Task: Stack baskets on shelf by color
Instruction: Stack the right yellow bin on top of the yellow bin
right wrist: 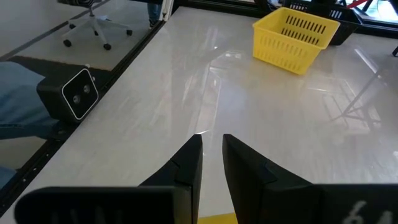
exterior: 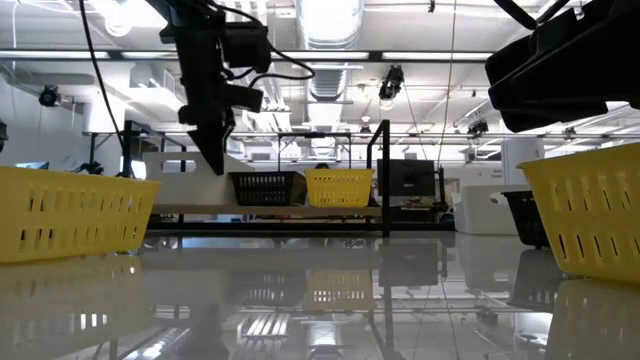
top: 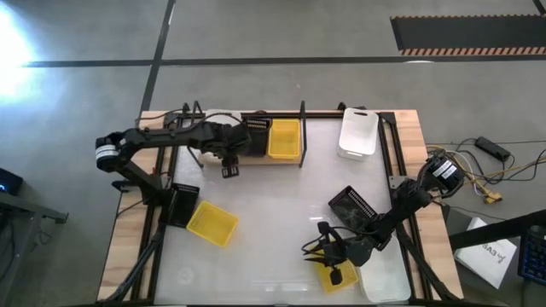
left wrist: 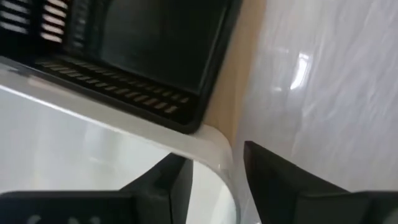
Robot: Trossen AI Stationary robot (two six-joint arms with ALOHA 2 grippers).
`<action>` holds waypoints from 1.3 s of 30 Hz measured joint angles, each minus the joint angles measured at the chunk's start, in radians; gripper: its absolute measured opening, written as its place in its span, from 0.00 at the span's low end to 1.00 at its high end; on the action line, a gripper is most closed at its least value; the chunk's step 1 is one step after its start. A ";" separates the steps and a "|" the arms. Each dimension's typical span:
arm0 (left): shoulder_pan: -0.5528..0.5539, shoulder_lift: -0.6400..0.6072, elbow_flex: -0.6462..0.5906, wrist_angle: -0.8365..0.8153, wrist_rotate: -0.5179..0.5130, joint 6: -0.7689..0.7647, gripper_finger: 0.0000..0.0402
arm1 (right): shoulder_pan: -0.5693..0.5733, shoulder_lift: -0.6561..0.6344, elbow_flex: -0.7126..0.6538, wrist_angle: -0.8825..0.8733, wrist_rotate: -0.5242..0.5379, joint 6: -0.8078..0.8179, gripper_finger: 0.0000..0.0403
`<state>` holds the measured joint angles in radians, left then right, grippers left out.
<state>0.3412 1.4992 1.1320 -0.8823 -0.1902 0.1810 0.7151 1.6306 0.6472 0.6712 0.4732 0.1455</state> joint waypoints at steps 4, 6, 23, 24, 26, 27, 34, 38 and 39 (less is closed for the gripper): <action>0.000 -0.009 0.030 0.011 0.000 -0.019 0.32 | 0.000 0.000 0.000 0.000 0.000 0.001 0.14; 0.000 -0.015 0.050 0.008 0.000 -0.021 0.32 | 0.000 0.000 0.000 0.000 0.000 0.001 0.14; -0.234 -0.221 0.089 -0.183 -0.154 -0.355 0.30 | 0.068 -0.046 0.023 -0.019 0.201 -0.059 0.14; -0.287 -0.229 0.080 -0.177 -0.201 -0.392 0.29 | 0.078 -0.060 0.034 -0.028 0.201 -0.068 0.14; -0.406 -0.239 0.057 -0.146 -0.311 -0.467 0.27 | 0.098 -0.084 0.060 -0.076 0.200 -0.088 0.14; -0.466 -0.239 0.041 -0.119 -0.364 -0.496 0.26 | 0.107 -0.098 0.076 -0.115 0.196 -0.094 0.14; -0.816 -0.154 -0.057 0.323 -0.571 -0.553 0.20 | 0.134 -0.165 0.171 -0.392 -0.056 0.001 0.14; -0.931 -0.037 -0.101 0.709 -0.609 -0.449 0.18 | 0.139 -0.168 0.220 -0.489 -0.231 0.085 0.14; -0.950 -0.003 -0.108 0.808 -0.610 -0.410 0.18 | 0.147 -0.167 0.241 -0.533 -0.239 0.097 0.14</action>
<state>-0.6091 1.4964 1.0243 -0.0739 -0.8003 -0.2291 0.8620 1.4633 0.8882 0.1378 0.2341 0.2430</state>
